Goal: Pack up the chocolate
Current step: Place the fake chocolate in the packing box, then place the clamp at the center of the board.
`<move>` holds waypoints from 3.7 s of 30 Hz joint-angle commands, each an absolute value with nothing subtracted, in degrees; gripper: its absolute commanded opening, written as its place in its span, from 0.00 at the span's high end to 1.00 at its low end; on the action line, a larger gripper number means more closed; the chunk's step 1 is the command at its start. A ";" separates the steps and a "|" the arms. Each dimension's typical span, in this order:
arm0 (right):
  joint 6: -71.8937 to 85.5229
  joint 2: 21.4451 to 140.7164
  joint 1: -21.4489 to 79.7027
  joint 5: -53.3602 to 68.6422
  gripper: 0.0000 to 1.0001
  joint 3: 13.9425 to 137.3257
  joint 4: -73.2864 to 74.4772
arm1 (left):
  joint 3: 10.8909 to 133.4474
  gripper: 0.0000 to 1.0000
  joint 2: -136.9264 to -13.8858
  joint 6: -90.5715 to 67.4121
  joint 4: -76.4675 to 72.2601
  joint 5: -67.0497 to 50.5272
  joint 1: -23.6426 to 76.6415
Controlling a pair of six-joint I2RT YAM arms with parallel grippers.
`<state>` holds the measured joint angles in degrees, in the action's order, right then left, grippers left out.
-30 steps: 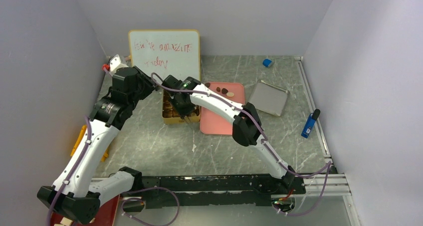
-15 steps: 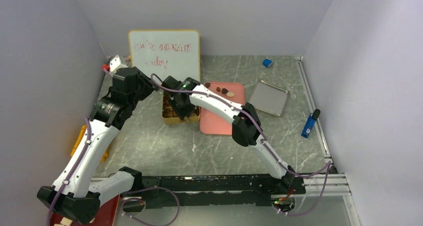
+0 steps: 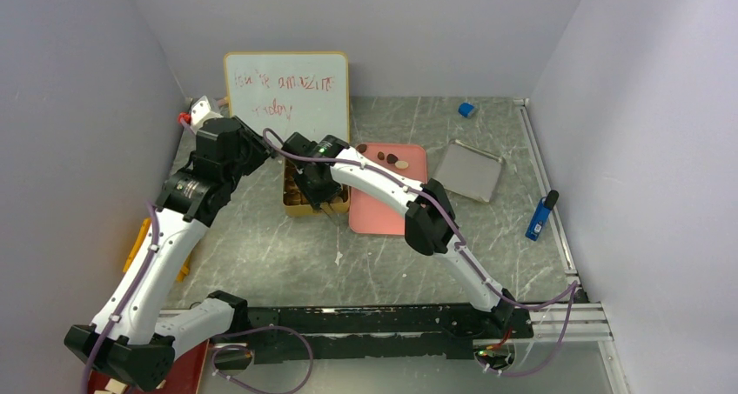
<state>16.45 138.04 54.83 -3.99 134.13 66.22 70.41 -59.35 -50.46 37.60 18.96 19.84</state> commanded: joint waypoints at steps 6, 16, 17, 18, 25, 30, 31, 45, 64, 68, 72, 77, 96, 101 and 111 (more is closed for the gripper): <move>16.01 135.94 54.60 -5.64 0.57 133.54 63.98 | 71.39 0.55 -57.57 -50.72 36.65 19.52 19.60; 15.61 136.08 53.79 -7.47 0.57 133.58 62.56 | 70.75 0.54 -57.82 -50.45 35.73 19.23 19.60; 15.56 136.06 53.75 -7.55 0.57 133.47 62.43 | 70.75 0.54 -57.95 -50.38 35.58 19.19 19.60; 15.54 136.06 53.60 -7.59 0.57 133.42 62.26 | 70.73 0.54 -57.99 -50.36 35.52 19.10 19.60; 15.23 135.67 53.14 -7.98 0.58 133.59 61.31 | 70.41 0.54 -58.45 -50.19 34.83 19.18 19.60; 14.94 135.41 52.63 -7.00 0.59 133.50 61.20 | 70.08 0.54 -58.68 -50.31 34.32 18.99 19.60; 14.94 135.44 52.62 -6.93 0.59 133.39 61.25 | 70.07 0.54 -58.77 -50.36 34.24 18.84 19.60; 14.34 133.15 52.19 -5.88 0.57 129.00 59.20 | 69.76 0.55 -59.85 -50.98 33.41 18.35 19.60; 14.51 128.47 52.20 -3.64 0.59 124.12 57.41 | 70.14 0.55 -60.41 -51.85 33.05 17.17 19.60; 14.59 128.03 52.16 -3.93 0.58 123.74 57.13 | 70.20 0.55 -60.33 -51.86 33.13 17.17 19.60; 14.61 127.10 52.17 -4.99 0.65 123.75 56.83 | 70.23 0.55 -60.25 -51.64 33.16 17.23 19.60; 15.13 124.37 52.15 -6.52 0.73 121.79 56.13 | 69.90 0.55 -60.29 -51.50 33.07 17.30 19.60; 25.51 90.21 40.42 -13.80 0.76 80.03 51.16 | 69.55 0.56 -65.10 -50.80 30.52 15.43 19.60; 28.32 81.53 36.60 -13.74 0.76 69.76 52.45 | 68.65 0.56 -66.08 -50.59 29.61 14.40 19.69; 31.47 74.87 33.33 -12.45 0.76 56.95 52.46 | 66.56 0.57 -65.79 -50.37 28.39 12.74 20.08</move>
<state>29.52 76.79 34.24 -12.86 59.68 53.76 67.11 -66.37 -51.11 30.59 13.85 19.86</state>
